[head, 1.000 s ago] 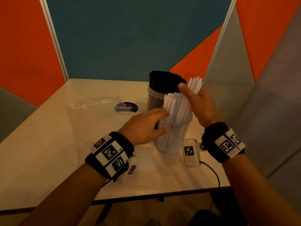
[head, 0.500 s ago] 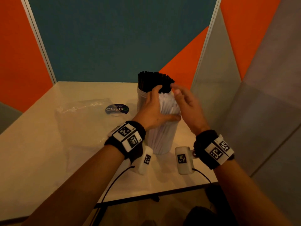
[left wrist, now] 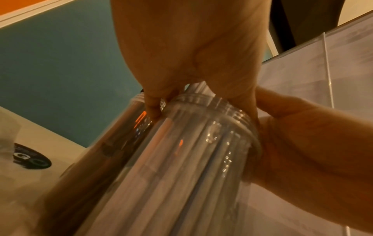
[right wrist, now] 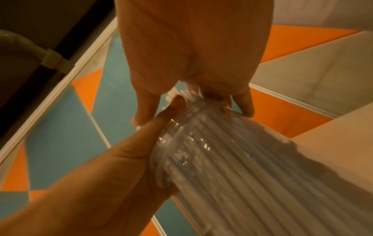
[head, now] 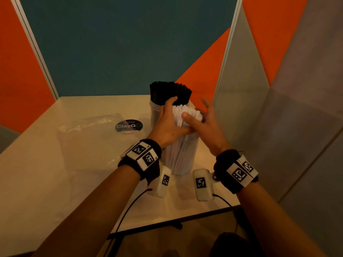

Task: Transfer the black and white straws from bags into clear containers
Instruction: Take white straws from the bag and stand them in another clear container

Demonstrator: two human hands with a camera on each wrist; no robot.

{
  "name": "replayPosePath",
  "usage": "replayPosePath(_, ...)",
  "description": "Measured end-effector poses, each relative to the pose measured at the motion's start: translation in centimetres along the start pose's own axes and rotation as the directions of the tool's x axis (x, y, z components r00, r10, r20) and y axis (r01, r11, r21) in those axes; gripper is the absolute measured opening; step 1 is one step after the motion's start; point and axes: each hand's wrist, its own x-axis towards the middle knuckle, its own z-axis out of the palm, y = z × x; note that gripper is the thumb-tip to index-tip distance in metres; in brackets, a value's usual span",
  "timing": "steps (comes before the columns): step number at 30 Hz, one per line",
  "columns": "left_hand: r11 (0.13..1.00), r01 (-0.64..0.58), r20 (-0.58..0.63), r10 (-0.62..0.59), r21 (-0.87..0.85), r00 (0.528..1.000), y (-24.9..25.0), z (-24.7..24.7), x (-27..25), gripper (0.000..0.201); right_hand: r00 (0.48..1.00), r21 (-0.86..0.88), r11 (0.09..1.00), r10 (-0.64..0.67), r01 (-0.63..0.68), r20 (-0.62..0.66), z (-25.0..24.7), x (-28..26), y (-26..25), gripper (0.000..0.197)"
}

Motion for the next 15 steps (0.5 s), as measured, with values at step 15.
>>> replayPosePath(15, 0.998, 0.016, 0.001, -0.016, -0.061, 1.000, 1.4, -1.3, 0.2, 0.097, 0.995, -0.100, 0.991, 0.083, -0.089, -0.063, 0.3, -0.1, -0.5, 0.069)
